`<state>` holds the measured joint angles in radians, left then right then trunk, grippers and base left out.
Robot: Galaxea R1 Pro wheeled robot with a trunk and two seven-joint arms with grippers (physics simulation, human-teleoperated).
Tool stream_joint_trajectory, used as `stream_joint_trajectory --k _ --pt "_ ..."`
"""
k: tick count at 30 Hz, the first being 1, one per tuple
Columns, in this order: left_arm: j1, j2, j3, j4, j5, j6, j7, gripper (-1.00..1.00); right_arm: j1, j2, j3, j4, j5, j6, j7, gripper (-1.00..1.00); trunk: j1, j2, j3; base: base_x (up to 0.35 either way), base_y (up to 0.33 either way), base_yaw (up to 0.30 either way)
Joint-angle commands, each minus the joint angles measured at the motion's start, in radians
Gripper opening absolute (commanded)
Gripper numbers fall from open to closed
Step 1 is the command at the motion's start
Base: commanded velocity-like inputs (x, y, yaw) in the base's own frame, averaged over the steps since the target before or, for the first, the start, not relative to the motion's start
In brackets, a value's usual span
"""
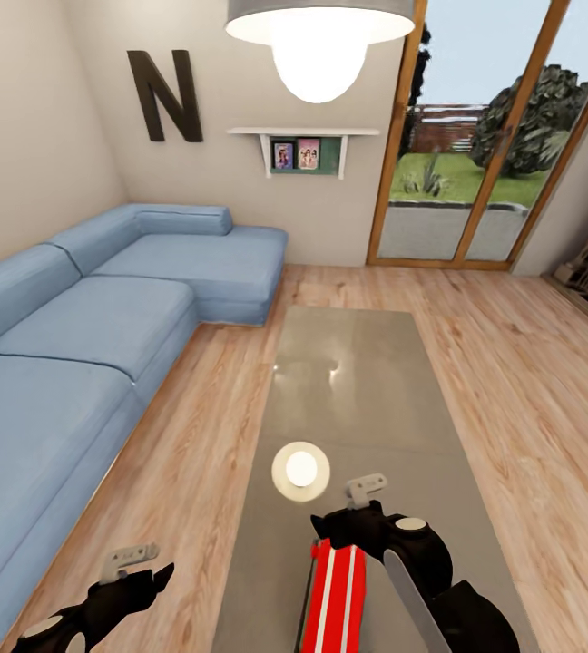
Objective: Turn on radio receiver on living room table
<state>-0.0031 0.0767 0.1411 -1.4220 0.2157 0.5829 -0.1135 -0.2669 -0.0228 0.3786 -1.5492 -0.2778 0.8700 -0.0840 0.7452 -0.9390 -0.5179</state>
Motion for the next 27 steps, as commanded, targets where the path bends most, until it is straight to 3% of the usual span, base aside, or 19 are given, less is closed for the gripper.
stream_joint_trajectory --k 1,8,27 --pt "0.000 0.000 0.000 0.000 0.000 0.000 0.000 1.00 0.000 0.000 0.000 0.000 0.000 -0.001 0.000 1.00 0.000 0.000 0.000 0.001 0.001 -0.235" --pt "0.000 0.000 0.000 0.000 0.001 0.000 0.000 1.00 0.000 0.000 -0.001 0.000 0.000 -0.003 0.000 1.00 0.000 0.000 0.000 0.000 0.000 -0.147" --pt "0.000 0.000 0.000 0.000 0.001 0.000 0.000 1.00 0.000 -0.002 -0.002 -0.003 -0.001 0.008 0.006 1.00 0.000 0.000 0.000 0.000 0.000 -0.004"
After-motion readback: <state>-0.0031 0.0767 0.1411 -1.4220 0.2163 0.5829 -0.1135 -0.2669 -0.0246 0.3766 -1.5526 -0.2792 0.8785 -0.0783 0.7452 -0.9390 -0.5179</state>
